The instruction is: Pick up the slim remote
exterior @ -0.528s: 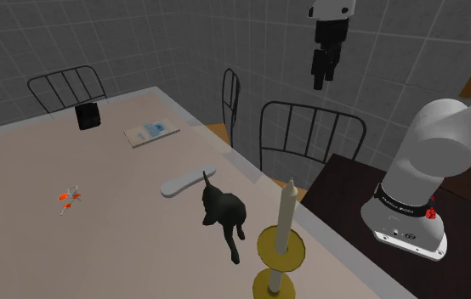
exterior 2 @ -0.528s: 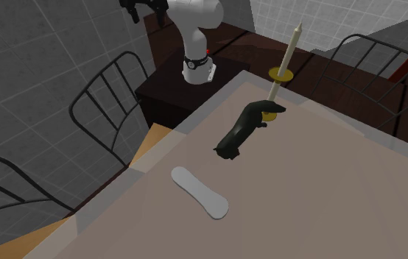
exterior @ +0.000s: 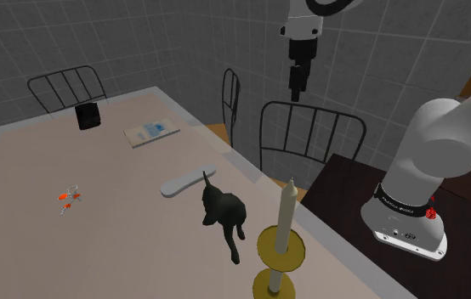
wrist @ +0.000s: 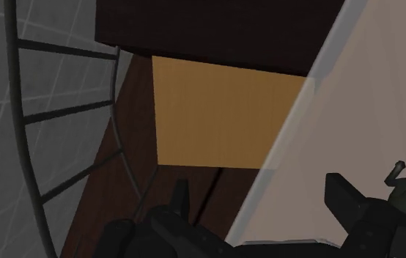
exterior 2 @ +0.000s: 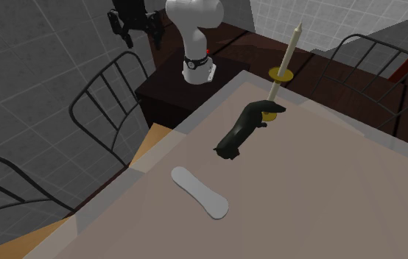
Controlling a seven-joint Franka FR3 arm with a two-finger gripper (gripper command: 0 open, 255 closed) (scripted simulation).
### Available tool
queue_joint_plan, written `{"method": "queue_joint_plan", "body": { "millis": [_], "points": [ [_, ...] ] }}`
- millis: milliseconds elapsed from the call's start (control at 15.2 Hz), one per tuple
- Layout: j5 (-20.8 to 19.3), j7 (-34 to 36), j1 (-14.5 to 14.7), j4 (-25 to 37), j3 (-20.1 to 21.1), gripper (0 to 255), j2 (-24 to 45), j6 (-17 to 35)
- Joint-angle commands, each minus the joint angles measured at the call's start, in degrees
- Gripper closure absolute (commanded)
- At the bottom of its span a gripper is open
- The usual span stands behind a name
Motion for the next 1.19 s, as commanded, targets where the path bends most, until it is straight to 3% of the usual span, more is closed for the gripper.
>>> {"method": "queue_joint_plan", "body": {
  "millis": [0, 528, 1122],
  "points": [
    [0.2, -2.3, 1.3, 1.1, 0.1, 0, 4.1, 3.2],
    [1.2, -11.6, 5.7, 7.3, 0.9, 0, 20.4, 14.1],
    [1.8, -20.9, 9.5, 17.7, 3.6, 0, 37.9, 21.9]
  ]
}}
